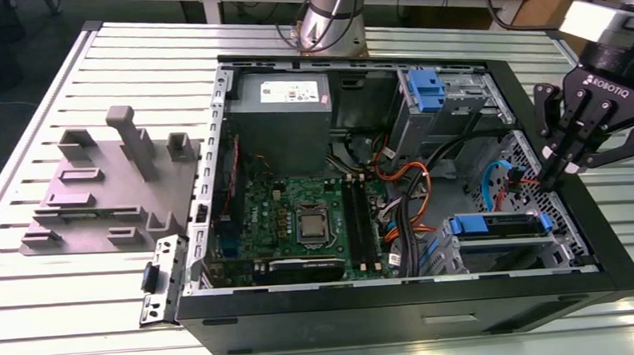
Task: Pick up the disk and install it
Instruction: 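Insert the first disk wire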
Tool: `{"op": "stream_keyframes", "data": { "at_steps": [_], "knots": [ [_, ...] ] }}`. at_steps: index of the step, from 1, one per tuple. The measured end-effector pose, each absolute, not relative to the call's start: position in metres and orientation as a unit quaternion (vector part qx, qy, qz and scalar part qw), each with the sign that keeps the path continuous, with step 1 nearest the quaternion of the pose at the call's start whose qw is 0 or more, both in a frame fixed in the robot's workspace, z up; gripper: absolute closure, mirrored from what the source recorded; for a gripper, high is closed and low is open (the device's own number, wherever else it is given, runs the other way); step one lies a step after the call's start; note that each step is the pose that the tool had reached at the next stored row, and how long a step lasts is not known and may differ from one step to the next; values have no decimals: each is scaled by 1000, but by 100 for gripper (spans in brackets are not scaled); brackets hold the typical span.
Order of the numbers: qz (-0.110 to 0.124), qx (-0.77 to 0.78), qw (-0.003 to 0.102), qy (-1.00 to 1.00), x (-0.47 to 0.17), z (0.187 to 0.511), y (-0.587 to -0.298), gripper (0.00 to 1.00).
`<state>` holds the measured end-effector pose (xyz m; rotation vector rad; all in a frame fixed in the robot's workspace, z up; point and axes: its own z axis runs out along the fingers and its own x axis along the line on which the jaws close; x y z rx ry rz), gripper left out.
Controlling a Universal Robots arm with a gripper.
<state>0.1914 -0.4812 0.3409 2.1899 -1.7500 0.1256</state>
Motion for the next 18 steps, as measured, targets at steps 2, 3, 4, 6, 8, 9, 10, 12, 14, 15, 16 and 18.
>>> {"op": "stream_keyframes", "data": {
  "at_steps": [2, 3, 4, 6, 8, 9, 10, 12, 14, 15, 16, 18],
  "knots": [
    [45, 770, 167, -615, 187, 341, -481, 83],
    [45, 770, 166, -615, 185, 341, -481, 83],
    [45, 770, 166, -615, 183, 341, -481, 83],
    [46, 770, 166, -615, 180, 341, -482, 83],
    [47, 769, 164, -615, 178, 341, -482, 83],
    [49, 769, 163, -616, 176, 341, -482, 83],
    [48, 770, 160, -616, 175, 341, -482, 83],
    [42, 771, 151, -617, 173, 340, -483, 83],
    [39, 772, 144, -617, 170, 340, -484, 83],
    [39, 773, 141, -618, 170, 340, -485, 83],
    [41, 773, 139, -618, 169, 340, -486, 83],
    [45, 772, 136, -619, 168, 340, -488, 83]
  ]
}}
